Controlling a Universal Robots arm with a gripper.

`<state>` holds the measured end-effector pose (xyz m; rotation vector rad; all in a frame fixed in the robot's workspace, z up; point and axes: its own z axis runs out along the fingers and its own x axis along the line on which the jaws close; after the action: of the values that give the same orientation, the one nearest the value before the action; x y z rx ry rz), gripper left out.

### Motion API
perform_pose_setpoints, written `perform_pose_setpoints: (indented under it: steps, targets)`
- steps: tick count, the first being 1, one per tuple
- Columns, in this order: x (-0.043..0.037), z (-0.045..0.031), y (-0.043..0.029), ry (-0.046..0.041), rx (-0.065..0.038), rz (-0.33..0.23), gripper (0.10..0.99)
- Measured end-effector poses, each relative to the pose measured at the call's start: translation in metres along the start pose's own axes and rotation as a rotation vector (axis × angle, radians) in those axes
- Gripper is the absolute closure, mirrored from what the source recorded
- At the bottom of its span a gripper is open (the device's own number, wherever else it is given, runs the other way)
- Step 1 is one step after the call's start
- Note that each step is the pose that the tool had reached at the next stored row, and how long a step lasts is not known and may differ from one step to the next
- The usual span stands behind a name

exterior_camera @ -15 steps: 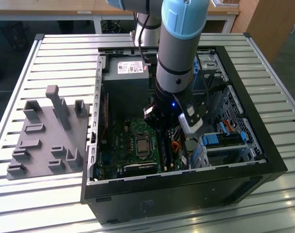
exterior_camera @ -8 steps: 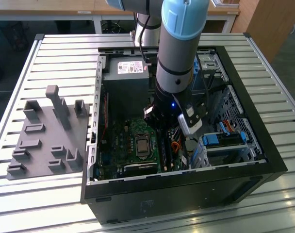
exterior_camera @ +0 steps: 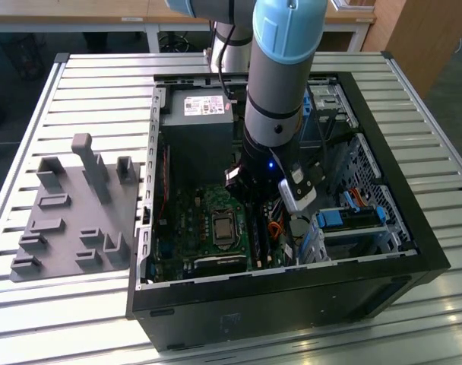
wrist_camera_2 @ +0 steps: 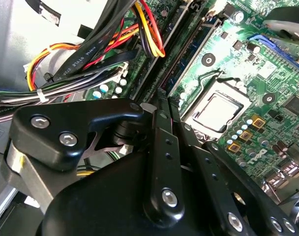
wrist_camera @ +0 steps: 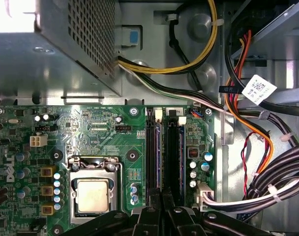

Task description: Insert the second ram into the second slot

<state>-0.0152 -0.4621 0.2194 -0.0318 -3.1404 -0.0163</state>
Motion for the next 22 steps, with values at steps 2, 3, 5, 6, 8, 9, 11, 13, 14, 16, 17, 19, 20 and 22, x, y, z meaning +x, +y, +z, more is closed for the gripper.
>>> perform_pose_setpoints:
  steps: [2, 3, 5, 6, 8, 9, 11, 13, 14, 16, 17, 19, 20, 22]
  targets:
    - [-0.0001, -0.0008, 0.0001, -0.0002, 0.001, 0.0, 0.957]
    - [-0.0001, -0.0014, 0.0, -0.0001, 0.003, 0.0, 0.957]
    - [0.0, -0.0023, 0.0, -0.0002, 0.005, 0.001, 0.957]
    - [0.0, -0.0023, 0.0, -0.0003, 0.006, 0.002, 0.957]
    - [0.0, -0.0023, 0.0, -0.0002, 0.009, 0.005, 0.957]
    - [0.0, -0.0022, 0.0, -0.0003, 0.01, 0.007, 0.957]
    - [0.0, -0.0016, 0.0, -0.0003, 0.01, 0.01, 0.957]
    - [0.0, -0.0005, 0.0, -0.0004, 0.009, 0.011, 0.957]
    - [-0.0001, 0.0, 0.0, -0.0004, 0.009, 0.011, 0.957]
    - [-0.0001, 0.0011, 0.0, -0.0003, 0.009, 0.011, 0.957]
    - [-0.0001, 0.0011, 0.0, -0.0002, 0.009, 0.011, 0.957]
    - [-0.0001, 0.0012, 0.0, -0.0002, 0.009, 0.011, 0.957]
    - [-0.0001, 0.0012, 0.0, -0.0003, 0.009, 0.011, 0.957]
    - [-0.0001, 0.0012, 0.0, -0.0003, 0.009, 0.011, 0.957]
